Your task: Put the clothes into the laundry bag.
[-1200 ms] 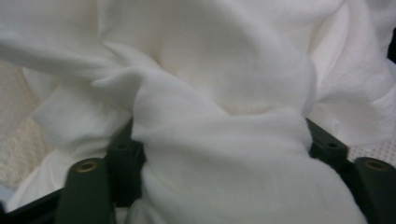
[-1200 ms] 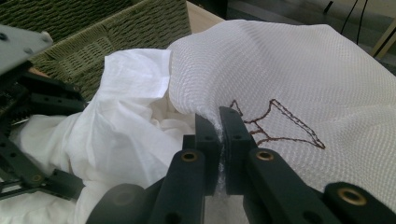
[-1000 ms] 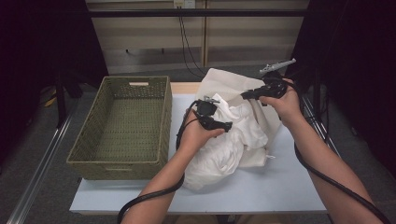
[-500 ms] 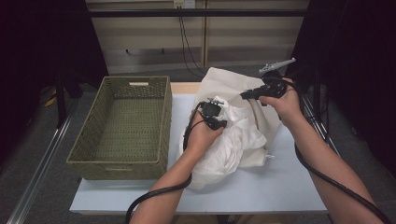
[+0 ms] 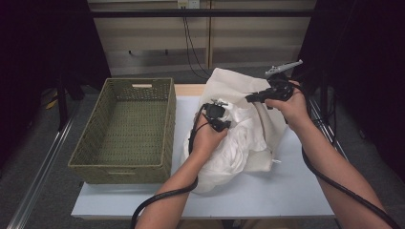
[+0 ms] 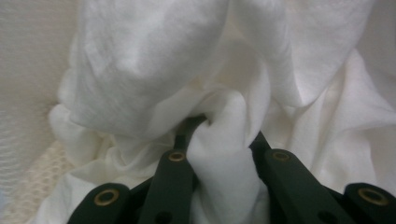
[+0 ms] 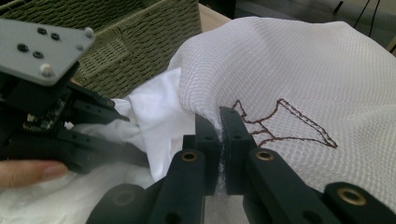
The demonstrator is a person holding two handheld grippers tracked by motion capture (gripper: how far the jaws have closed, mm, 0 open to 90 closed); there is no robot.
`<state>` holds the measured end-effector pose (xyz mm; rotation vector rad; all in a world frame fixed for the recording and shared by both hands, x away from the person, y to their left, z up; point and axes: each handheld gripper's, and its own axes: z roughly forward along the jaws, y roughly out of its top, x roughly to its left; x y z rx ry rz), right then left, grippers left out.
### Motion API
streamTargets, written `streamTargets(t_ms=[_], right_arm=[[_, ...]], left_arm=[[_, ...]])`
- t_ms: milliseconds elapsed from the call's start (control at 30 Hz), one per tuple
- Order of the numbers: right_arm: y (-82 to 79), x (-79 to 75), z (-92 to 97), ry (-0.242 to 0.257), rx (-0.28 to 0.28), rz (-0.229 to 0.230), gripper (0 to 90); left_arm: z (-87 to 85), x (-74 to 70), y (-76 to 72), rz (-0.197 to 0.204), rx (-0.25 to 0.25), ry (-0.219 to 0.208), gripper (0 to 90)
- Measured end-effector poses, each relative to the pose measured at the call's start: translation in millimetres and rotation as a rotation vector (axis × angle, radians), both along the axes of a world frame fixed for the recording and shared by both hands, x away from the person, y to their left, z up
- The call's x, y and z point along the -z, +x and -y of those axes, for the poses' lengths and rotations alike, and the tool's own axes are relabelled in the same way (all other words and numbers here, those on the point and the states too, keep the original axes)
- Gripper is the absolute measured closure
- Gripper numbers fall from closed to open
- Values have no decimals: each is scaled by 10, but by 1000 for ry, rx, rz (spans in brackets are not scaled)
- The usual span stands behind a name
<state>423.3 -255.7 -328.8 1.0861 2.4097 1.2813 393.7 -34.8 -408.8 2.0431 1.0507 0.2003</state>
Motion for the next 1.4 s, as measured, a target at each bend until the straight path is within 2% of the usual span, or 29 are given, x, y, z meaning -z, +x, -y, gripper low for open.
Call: streamTargets(t_ms=[133,267,400,433,500,600,667,700,800,867,900,933,967,1000,1033,1067,1100,1167,1200,1267,1333,1400], right_arm=[[19,-5,-72,3,-12,7,882],[35,48,-188,-16,-16,5,881],[70,160,-212,-30,-17,-11,882],[78,183,-212,-29,-9,-20,881],[97,215,-201,-24,-14,-23,881],[103,230,-210,-21,-11,-28,881],[104,230,-222,-28,-15,-25,881],[103,229,-225,-29,-15,-25,880],[105,227,-229,-25,-18,-28,879],[106,225,-228,-27,-17,-28,878],[104,223,-229,-30,-15,-29,878],[102,221,-231,-31,-16,-31,877],[100,220,-230,-37,-15,-28,876],[101,222,-229,-34,-17,-29,874],[103,225,-231,-36,-19,-29,872],[102,226,-235,-42,-17,-26,867],[100,227,-240,-42,-10,-26,851],[109,238,-256,-64,-13,-13,815],[110,241,-268,-72,-8,-16,791],[126,261,-293,-98,-6,3,715],[152,283,-322,-94,-10,14,652],[189,309,-374,-123,-19,41,601]], left_arm=[[25,43,-18,-28,55,-20,792],[-10,37,-36,-12,54,-53,754],[-121,-46,-32,7,49,-91,555],[-141,-79,-31,13,39,-94,470],[-203,-154,-19,35,35,-94,371],[-280,-215,13,64,-3,-73,243],[-321,-215,38,78,-39,-53,174],[-337,-204,54,88,-49,-56,156],[-333,-107,107,85,-40,-48,101],[-312,-12,138,59,5,-74,152],[-294,30,148,40,14,-110,196],[-286,61,154,36,37,-110,298],[-275,83,156,11,58,-116,423],[-259,106,158,-29,71,-174,586],[-254,118,161,-47,91,-186,680],[-231,120,147,-38,99,-170,740],[-206,118,129,-31,107,-167,774],[-188,116,110,-47,127,-171,799],[-186,122,105,-49,125,-177,803],[-179,124,96,-39,127,-162,813],[-174,125,91,-46,124,-166,815],[-172,122,85,-44,120,-170,815]])
